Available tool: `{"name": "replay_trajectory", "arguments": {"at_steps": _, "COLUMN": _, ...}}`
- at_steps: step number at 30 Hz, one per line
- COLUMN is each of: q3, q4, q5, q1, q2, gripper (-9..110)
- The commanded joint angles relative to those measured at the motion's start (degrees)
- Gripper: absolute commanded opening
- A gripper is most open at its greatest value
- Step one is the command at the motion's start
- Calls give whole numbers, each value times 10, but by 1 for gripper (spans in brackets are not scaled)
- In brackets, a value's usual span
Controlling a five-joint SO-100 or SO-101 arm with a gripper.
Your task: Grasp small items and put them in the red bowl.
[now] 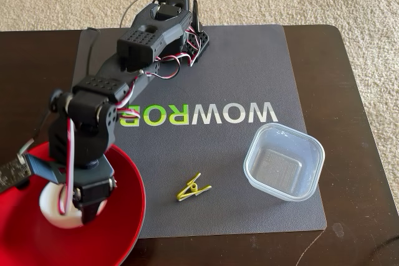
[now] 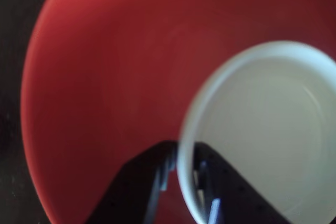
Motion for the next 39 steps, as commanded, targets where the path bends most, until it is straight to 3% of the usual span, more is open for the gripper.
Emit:
{"name": "replay_trajectory", "arguments": {"at_steps": 1, "q3": -29, "q4": -4, "q5": -5, "q1": 9, "q2": -5, "gripper": 5}}
{"name": "replay_trajectory", "arguments": {"at_steps": 5, "q3": -29, "q4": 22, "q5": -5, "q1": 9, "q2": 22, "gripper": 26}}
{"name": "replay_trajectory", "arguments": {"at_steps": 8, "q3": -29, "q4": 37, "q5": 1, "q1": 6, "q2": 49, "gripper": 32}}
{"name": "replay_trajectory", "arguments": {"at_steps": 17, "q3": -11, "q4": 124, "q5": 9, "q1": -73, "q2": 273, "gripper": 31}}
{"name": "replay_trajectory", "arguments": {"at_steps": 22, "q3": 286, "q4": 125, "q5": -5, "q1": -175, "q2": 428, "gripper": 28}}
{"name": "replay_trajectory", "arguments": {"at_steps": 28, "q3": 494, "q4": 124, "q5": -36, "q1": -200, "q2": 350, "gripper": 24}}
{"name": "replay_trajectory", "arguments": {"at_steps": 39, "q3": 525, "q4": 100, "q5": -45, "q1": -173, "q2": 244, "gripper": 25}}
